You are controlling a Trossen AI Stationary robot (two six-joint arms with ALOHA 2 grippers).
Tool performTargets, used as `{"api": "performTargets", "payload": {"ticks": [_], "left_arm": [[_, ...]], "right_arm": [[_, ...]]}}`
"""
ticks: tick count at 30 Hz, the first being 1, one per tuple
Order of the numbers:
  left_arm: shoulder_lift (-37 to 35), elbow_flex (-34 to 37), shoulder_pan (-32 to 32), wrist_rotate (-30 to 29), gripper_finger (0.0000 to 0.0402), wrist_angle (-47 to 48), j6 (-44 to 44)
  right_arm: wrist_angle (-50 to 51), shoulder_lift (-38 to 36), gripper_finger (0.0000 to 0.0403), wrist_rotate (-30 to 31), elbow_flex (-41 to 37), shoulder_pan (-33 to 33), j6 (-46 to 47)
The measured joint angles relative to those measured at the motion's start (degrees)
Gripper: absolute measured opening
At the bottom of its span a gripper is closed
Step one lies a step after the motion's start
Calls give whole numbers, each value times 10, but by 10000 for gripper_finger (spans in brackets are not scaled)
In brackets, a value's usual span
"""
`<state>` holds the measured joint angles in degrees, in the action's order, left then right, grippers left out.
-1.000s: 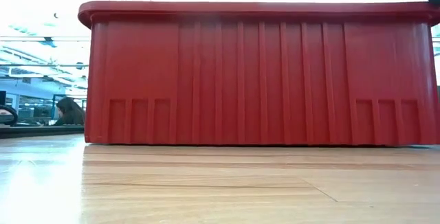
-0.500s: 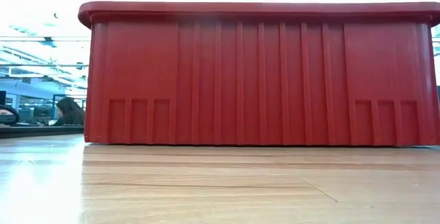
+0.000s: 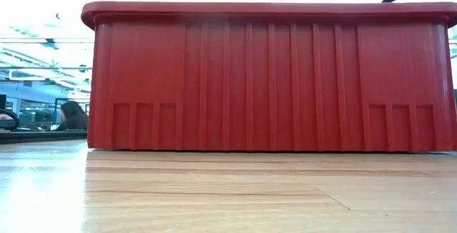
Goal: Pick and place slides into bin
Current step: Adjust the red organizer bin
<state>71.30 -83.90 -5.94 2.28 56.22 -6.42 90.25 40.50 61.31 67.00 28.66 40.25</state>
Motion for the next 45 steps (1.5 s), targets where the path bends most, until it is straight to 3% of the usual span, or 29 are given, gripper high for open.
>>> {"api": "performTargets", "payload": {"ticks": [5, 14, 19, 24, 45], "left_arm": [[-1, 0, 0, -3, 2, -2, 25], [-1, 0, 0, -42, 1, 12, 51], [-6, 0, 0, -43, 1, 10, 49], [-6, 0, -4, -43, 2, 10, 42], [-14, 0, -13, -26, 1, 7, -17]], "right_arm": [[0, -26, 0, -16, -30, -88, -54], [-2, -48, 0, -134, -131, -192, 55], [-54, -47, 0, -142, -171, -199, 82], [-123, -48, 0, -162, -179, -202, 7], [-189, -45, 0, -226, -167, -242, -98]]}}
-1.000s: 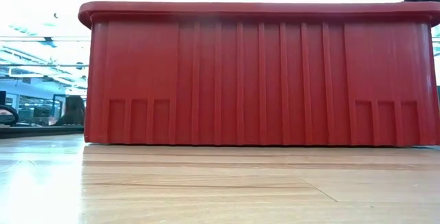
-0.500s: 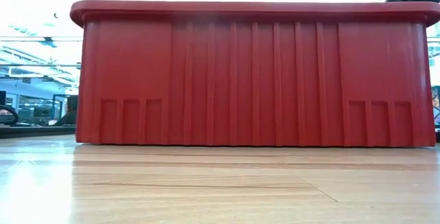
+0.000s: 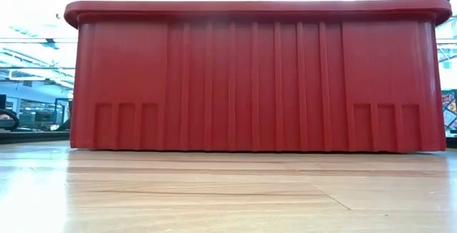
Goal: Pick and place slides into bin
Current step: Adjust the red organizer bin, then return to Home Position
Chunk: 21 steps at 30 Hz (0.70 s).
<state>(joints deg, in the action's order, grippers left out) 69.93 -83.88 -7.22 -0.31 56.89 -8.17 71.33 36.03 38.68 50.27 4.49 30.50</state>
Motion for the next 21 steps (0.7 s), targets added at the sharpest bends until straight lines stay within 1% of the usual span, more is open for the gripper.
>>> {"api": "performTargets", "payload": {"ticks": [2, 4, 6, 7, 9, 11, 12, 14, 16, 18, 21], "left_arm": [[-14, 0, 1, 8, 1, -17, -15], [-32, 0, 3, 23, 0, -44, -25], [-52, 0, 4, 69, 0, -94, -33], [-62, 3, 4, 101, 0, -133, -34], [-82, 28, 4, 154, 0, -250, -31], [-100, 77, 2, 185, 0, -363, -22], [-108, 109, -3, 189, 0, -410, -15], [-127, 176, -20, 189, 0, -481, 17], [-149, 245, -40, 194, 0, -525, 63], [-183, 300, -55, 195, 0, -553, 101], [-248, 348, -73, 169, 0, -555, 117]], "right_arm": [[-12, 0, 0, -5, 21, 1, -32], [-53, -1, 0, -6, 52, 2, -71], [-100, -3, 0, -5, 74, 1, -133], [-151, -4, 0, -7, 84, 1, -169], [-281, -8, 0, -22, 92, 1, -248], [-408, -11, 0, -58, 84, 2, -313], [-465, -11, 0, -79, 78, 1, -333], [-536, -10, 0, -125, 61, 1, -345], [-572, -10, 0, -175, 41, 1, -337], [-563, -11, 0, -207, 24, 1, -301], [-531, -15, 0, -212, -4, 1, -243]]}}
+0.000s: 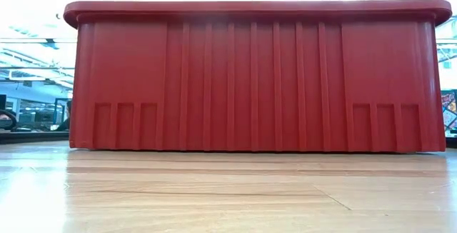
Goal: Pick and place slides into bin
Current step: Return to Home Position
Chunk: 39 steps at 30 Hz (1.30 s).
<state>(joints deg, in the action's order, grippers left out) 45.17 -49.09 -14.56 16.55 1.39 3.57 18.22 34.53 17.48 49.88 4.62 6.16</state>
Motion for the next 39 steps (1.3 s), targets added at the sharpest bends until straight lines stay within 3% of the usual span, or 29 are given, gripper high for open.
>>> {"api": "performTargets", "payload": {"ticks": [7, 11, 19, 26, 32, 39], "left_arm": [[-157, -14, -11, -90, 0, 99, -50], [-222, -15, -11, -146, 0, 188, -35], [-231, -14, -11, -173, 0, 230, -24], [-230, -14, -1, -239, 0, 320, -14], [-231, -2, 5, -220, 0, 325, -15], [-238, 70, 6, -126, 0, 130, 7]], "right_arm": [[16, -43, 0, -10, -16, 4, 59], [25, -63, 0, 22, -16, 21, 50], [-8, -105, 0, 82, -54, 30, 24], [-132, -121, 0, 69, -149, 30, 54], [-172, -121, 0, 65, -186, 30, 75], [-208, -121, 0, 64, -187, 30, 54]]}}
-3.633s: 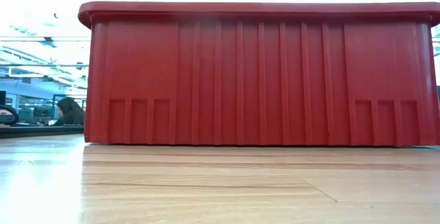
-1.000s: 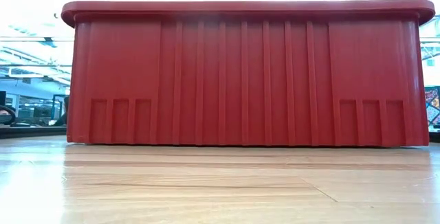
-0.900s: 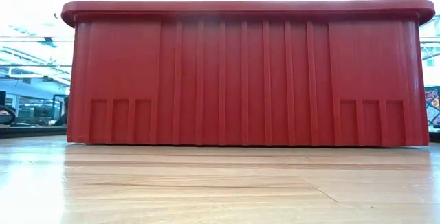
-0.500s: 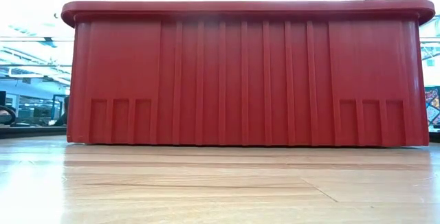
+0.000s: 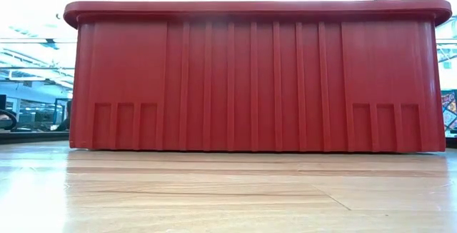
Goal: Pick and place slides into bin
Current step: Return to Home Position
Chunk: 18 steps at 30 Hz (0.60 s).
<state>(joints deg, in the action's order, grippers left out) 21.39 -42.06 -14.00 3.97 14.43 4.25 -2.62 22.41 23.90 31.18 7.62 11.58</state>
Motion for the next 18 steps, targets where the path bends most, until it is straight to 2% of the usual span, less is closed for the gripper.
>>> {"api": "performTargets", "payload": {"ticks": [5, 12, 16, 18], "left_arm": [[-3, 50, 15, -6, 0, 4, 50], [-20, 52, 88, -60, 0, -46, 53], [-23, 53, 128, -106, 0, 13, 36], [-23, 53, 140, -115, 0, 1, 28]], "right_arm": [[-11, 2, 0, -1, 0, 0, 0], [-29, 19, 0, 2, 0, 39, 13], [-27, 41, 0, 52, 0, 68, 13], [-27, 52, 0, 71, 0, 81, 13]]}}
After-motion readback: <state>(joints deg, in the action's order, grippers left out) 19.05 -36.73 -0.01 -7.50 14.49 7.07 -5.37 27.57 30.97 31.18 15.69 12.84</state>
